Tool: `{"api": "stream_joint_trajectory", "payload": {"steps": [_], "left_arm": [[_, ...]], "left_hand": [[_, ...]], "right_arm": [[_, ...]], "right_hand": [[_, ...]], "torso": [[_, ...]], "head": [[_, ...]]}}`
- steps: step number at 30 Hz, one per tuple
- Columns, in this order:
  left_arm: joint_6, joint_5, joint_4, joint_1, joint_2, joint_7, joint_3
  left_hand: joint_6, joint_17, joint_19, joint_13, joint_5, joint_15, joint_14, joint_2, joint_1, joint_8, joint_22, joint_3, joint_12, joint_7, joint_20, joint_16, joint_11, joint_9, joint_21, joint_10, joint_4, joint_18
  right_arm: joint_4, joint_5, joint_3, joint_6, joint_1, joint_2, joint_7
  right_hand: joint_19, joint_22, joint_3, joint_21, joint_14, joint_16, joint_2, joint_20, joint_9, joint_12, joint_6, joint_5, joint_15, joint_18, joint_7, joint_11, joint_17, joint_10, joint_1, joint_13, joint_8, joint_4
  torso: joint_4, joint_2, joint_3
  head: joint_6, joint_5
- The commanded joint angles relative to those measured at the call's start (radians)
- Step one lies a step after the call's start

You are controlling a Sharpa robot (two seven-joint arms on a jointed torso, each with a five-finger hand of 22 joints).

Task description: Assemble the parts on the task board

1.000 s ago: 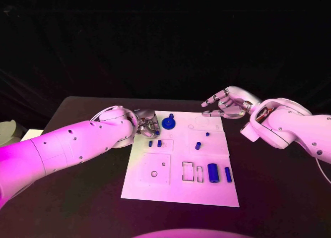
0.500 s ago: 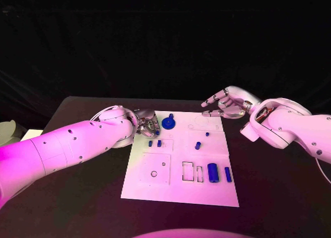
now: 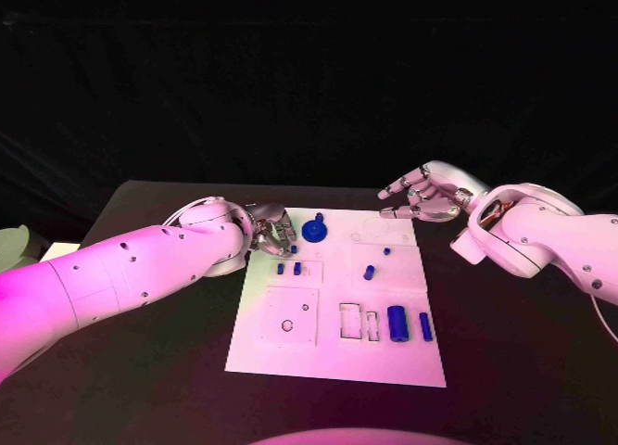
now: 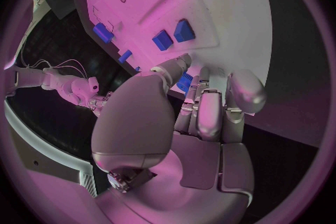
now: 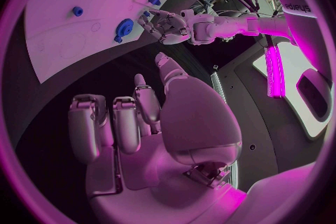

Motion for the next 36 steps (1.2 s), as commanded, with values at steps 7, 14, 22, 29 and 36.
{"api": "stream_joint_trajectory", "payload": {"steps": [7,14,22,29,36], "left_arm": [[-0.099,0.078,0.04,-0.001,-0.056,0.086,0.007],[-0.222,0.389,0.072,0.004,-0.108,0.227,0.013],[-0.385,1.185,0.141,0.003,-0.17,0.504,0.011],[-0.311,1.424,0.2,-0.004,-0.222,0.597,0.003],[-0.272,1.463,0.248,-0.01,-0.246,0.609,-0.003]], "left_hand": [[0.054,-0.009,0.002,0.01,-0.004,0.007,0.014,-0.005,-0.008,0.015,-0.013,-0.065,0.014,-0.007,0.009,0.001,-0.002,0.007,-0.024,0.002,0.011,-0.001],[0.135,0.006,-0.001,0.023,0.006,-0.007,0.014,0.035,0.023,0.05,-0.01,-0.036,0.05,-0.018,0.0,0.011,-0.02,0.016,-0.024,0.092,0.008,-0.001],[0.161,-0.428,-0.173,0.029,0.006,-0.002,-0.184,0.059,0.031,0.056,-0.286,0.024,0.077,-0.011,0.002,-0.233,-0.017,0.008,-0.42,0.101,0.003,0.064],[0.167,-0.473,-0.199,0.032,0.003,-0.001,-0.208,0.066,0.008,0.06,-0.316,0.012,0.095,-0.013,0.005,-0.257,-0.019,0.008,-0.465,0.103,0.014,0.071],[0.169,-0.482,-0.201,0.034,0.002,-0.001,-0.211,0.065,0.003,0.062,-0.32,0.003,0.101,-0.015,0.006,-0.26,-0.02,0.008,-0.471,0.103,0.015,0.072]], "right_arm": [[-0.018,-0.117,0.0,0.023,-0.001,-0.005,-0.062],[-0.024,-0.295,0.0,0.03,-0.004,-0.006,-0.11],[-0.01,-0.556,0.0,0.048,-0.021,0.001,-0.179],[-0.008,-0.699,-0.001,0.07,-0.046,0.023,-0.22],[-0.022,-0.768,-0.003,0.098,-0.069,0.053,-0.24]], "right_hand": [[0.008,0.062,0.064,-0.015,0.075,-0.016,-0.005,-0.018,0.004,-0.653,0.034,-0.016,-0.015,0.024,-0.008,-0.008,0.123,-0.171,0.047,-0.491,0.005,0.007],[0.008,0.059,0.154,-0.018,0.073,-0.025,-0.021,-0.01,0.008,-0.83,0.082,-0.053,-0.004,0.024,-0.005,0.007,0.112,-0.214,0.095,-0.684,0.01,-0.013],[0.0,0.044,0.263,-0.03,0.069,-0.04,-0.059,0.001,0.007,-0.938,0.119,-0.114,0.003,0.028,-0.009,0.014,0.094,-0.188,0.102,-0.878,0.001,-0.023],[-0.022,-0.006,0.31,-0.063,0.064,-0.062,-0.088,0.005,0.002,-0.974,0.114,-0.152,0.008,0.039,-0.012,0.017,0.065,-0.195,0.082,-0.97,-0.006,-0.014],[-0.024,-0.017,0.343,-0.072,0.063,-0.071,-0.104,0.002,-0.001,-0.978,0.11,-0.185,0.003,0.041,-0.017,0.016,0.053,-0.199,0.074,-1.047,-0.006,-0.01]], "torso": [[0.0014,-0.002,0.0],[0.0012,-0.002,0.0001],[0.0015,-0.001,-0.0015],[0.0007,0.0,-0.0022],[0.0019,0.001,-0.0017]], "head": [[0.001,0.001],[0.004,-0.001],[0.012,-0.014],[0.015,-0.039],[0.016,-0.047]]}}
